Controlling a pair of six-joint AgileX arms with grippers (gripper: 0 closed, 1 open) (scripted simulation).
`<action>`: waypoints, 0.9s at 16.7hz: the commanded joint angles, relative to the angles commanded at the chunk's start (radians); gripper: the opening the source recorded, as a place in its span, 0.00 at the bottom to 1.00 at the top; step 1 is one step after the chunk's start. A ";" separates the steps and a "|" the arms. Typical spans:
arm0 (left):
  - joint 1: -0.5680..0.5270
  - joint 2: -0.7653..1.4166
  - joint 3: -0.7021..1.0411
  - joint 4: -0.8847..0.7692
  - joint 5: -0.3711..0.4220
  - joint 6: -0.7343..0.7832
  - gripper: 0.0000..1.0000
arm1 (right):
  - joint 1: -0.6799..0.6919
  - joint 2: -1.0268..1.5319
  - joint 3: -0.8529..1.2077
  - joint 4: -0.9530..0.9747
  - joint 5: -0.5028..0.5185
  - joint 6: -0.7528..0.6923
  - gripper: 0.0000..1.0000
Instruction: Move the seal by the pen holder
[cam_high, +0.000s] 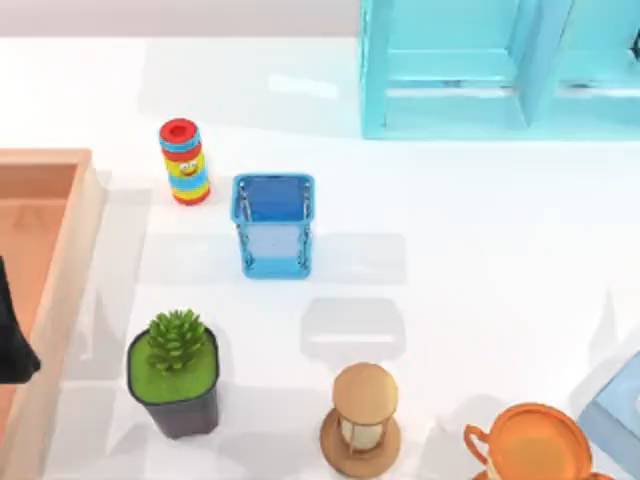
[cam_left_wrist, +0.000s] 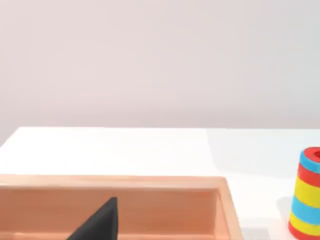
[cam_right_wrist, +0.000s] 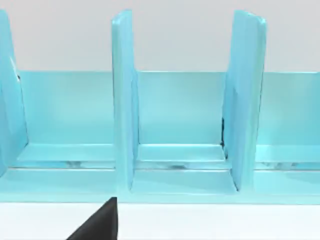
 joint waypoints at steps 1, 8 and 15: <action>0.000 0.000 0.000 0.000 0.000 0.000 1.00 | 0.001 -0.008 0.019 0.001 -0.002 0.000 1.00; 0.000 0.000 0.000 0.000 0.000 0.000 1.00 | -0.025 0.180 0.200 -0.119 -0.006 -0.034 1.00; 0.000 0.000 0.000 0.000 0.000 0.000 1.00 | -0.108 0.669 0.643 -0.476 -0.003 -0.112 1.00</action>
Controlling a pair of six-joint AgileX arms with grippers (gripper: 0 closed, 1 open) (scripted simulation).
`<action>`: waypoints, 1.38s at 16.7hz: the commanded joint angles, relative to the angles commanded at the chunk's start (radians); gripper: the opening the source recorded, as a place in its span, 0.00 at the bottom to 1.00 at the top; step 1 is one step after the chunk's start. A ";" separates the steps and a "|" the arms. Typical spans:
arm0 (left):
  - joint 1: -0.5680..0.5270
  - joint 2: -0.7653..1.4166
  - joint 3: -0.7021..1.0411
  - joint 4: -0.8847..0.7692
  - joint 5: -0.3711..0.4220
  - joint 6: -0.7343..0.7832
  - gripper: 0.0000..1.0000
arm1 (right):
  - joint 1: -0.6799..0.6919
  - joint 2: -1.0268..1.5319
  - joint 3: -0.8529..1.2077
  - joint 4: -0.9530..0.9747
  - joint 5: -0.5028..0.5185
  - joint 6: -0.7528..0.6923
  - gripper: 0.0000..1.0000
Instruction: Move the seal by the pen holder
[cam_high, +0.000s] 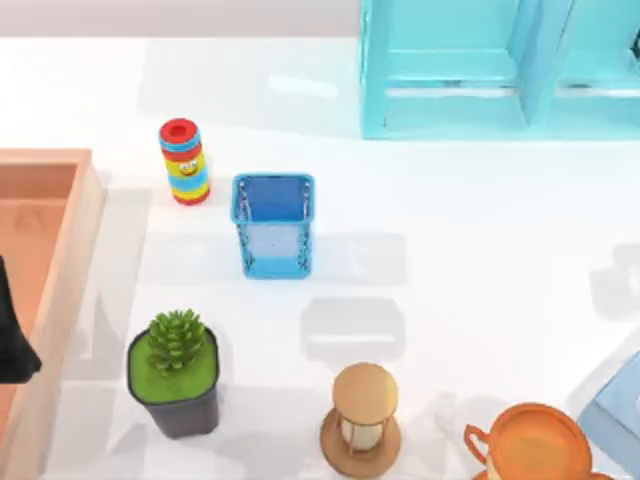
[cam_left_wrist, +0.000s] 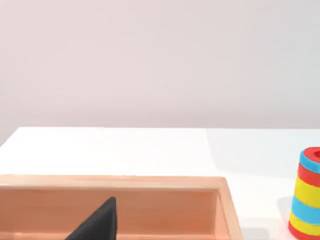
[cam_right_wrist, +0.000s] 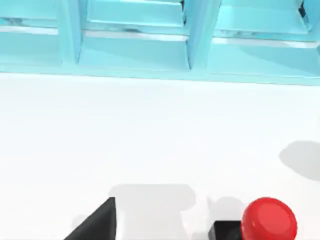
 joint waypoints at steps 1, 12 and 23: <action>0.000 0.000 0.000 0.000 0.000 0.000 1.00 | -0.014 0.085 0.071 -0.061 0.001 -0.012 1.00; 0.000 0.000 0.000 0.000 0.000 0.000 1.00 | -0.145 0.977 0.788 -0.683 0.004 -0.131 1.00; 0.000 0.000 0.000 0.000 0.000 0.000 1.00 | -0.168 1.203 0.978 -0.841 0.004 -0.155 1.00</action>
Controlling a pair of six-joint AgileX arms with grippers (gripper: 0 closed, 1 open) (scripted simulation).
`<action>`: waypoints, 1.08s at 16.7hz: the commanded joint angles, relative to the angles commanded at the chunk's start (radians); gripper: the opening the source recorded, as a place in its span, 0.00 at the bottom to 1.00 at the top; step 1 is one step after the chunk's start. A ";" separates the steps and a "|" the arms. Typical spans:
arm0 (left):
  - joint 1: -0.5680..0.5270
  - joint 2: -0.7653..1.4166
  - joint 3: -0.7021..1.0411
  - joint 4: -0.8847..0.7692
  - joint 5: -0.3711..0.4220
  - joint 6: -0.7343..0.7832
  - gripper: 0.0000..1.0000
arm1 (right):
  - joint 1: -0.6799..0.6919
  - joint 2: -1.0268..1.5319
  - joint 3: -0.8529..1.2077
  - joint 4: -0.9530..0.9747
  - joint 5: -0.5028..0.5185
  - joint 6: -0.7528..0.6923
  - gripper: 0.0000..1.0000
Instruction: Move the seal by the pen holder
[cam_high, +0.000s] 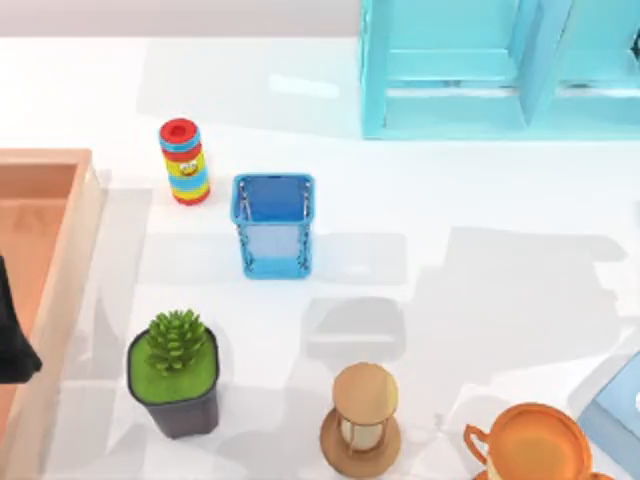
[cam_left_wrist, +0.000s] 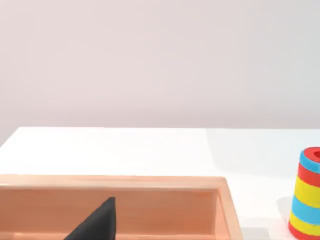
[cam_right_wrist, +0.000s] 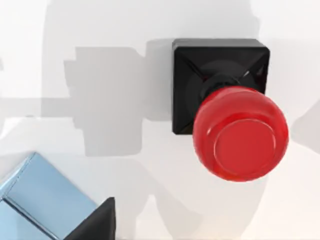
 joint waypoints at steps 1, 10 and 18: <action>0.000 0.000 0.000 0.000 0.000 0.000 1.00 | 0.000 0.001 -0.003 0.003 0.000 0.000 1.00; 0.000 0.000 0.000 0.000 0.000 0.000 1.00 | -0.002 0.071 -0.270 0.345 0.000 0.004 1.00; 0.000 0.000 0.000 0.000 0.000 0.000 1.00 | -0.002 0.079 -0.299 0.376 0.000 0.004 0.85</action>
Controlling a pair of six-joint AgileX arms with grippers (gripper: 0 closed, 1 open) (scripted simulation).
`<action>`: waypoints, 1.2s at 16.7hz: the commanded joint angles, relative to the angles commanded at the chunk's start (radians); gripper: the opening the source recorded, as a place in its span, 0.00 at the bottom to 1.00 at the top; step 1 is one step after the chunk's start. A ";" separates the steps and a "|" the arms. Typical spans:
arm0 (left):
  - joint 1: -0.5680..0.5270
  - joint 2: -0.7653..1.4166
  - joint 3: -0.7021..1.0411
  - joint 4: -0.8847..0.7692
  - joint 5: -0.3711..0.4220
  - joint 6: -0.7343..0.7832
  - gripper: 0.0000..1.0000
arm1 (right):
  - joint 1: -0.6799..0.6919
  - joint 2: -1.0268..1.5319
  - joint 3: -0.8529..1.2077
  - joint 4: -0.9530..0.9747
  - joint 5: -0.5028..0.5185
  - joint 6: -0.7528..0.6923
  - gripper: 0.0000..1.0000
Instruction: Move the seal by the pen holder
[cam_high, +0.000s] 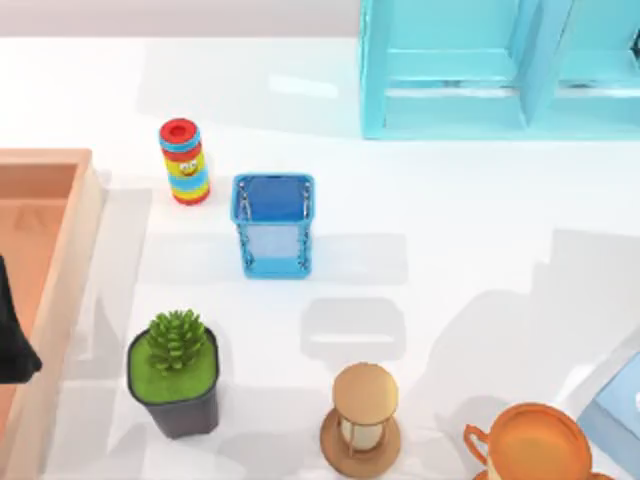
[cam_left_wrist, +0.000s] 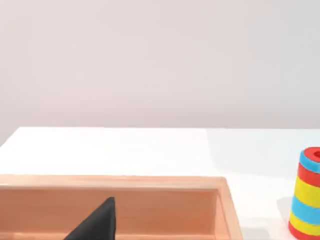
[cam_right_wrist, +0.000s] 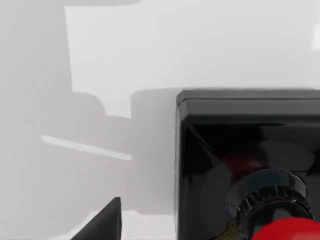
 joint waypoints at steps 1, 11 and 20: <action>0.000 0.000 0.000 0.000 0.000 0.000 1.00 | 0.000 0.000 0.000 0.000 0.000 0.000 0.77; 0.000 0.000 0.000 0.000 0.000 0.000 1.00 | 0.000 0.000 0.000 0.000 0.000 0.000 0.02; 0.000 0.000 0.000 0.000 0.000 0.000 1.00 | 0.000 -0.001 0.001 0.000 0.000 0.001 0.00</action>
